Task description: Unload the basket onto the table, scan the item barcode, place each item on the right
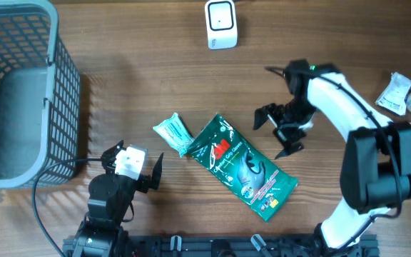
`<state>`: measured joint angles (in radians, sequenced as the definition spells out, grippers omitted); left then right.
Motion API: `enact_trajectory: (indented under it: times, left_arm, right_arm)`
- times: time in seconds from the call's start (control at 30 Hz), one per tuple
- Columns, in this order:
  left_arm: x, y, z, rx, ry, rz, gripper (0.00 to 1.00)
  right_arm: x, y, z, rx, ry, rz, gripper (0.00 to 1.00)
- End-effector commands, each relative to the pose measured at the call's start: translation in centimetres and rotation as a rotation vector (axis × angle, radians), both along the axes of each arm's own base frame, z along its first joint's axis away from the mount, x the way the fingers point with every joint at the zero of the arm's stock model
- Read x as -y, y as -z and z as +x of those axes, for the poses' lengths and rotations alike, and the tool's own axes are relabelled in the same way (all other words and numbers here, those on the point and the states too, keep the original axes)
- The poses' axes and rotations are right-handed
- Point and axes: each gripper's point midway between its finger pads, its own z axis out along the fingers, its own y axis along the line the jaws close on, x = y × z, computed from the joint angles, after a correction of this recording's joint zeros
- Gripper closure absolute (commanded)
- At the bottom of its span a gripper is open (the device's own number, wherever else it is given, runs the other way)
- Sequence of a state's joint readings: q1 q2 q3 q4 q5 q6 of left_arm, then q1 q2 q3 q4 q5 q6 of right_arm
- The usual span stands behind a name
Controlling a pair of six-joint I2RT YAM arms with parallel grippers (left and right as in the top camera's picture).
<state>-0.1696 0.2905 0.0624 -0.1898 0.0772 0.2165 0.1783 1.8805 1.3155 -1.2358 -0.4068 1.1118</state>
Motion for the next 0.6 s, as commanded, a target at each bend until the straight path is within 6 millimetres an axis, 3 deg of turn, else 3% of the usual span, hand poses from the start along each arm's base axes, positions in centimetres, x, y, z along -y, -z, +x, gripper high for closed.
enact_trajectory:
  times: [0.0,0.1,0.2,0.33,0.43,0.57]
  left_arm:
    - [0.1,0.1,-0.1,0.001,0.012,0.006,0.0]
    - [0.1,0.1,-0.1,0.001,0.012,0.006,0.0]
    - [0.1,0.1,-0.1,0.001,0.012,0.006,0.0]
    - [0.1,0.1,-0.1,0.001,0.012,0.006,0.0]
    - [0.1,0.1,-0.1,0.001,0.012,0.006,0.0]
    - [0.1,0.1,-0.1,0.001,0.012,0.006,0.0]
  right_arm:
    - [0.7,-6.4,3.0,0.367,-0.417,-0.076,0.0]
    - [-2.1,-9.7,2.6,0.582,-0.797,-0.065,0.01]
    - [-3.7,-10.4,1.5,0.629,-0.963,-0.115,0.01]
    - [-5.4,-10.3,2.1,0.689,-1.07,-0.231,0.0]
    - [-7.8,-9.5,0.2,0.692,-1.227,-0.138,0.01]
    - [-8.9,-6.4,-2.9,0.633,-1.417,-0.15,0.0]
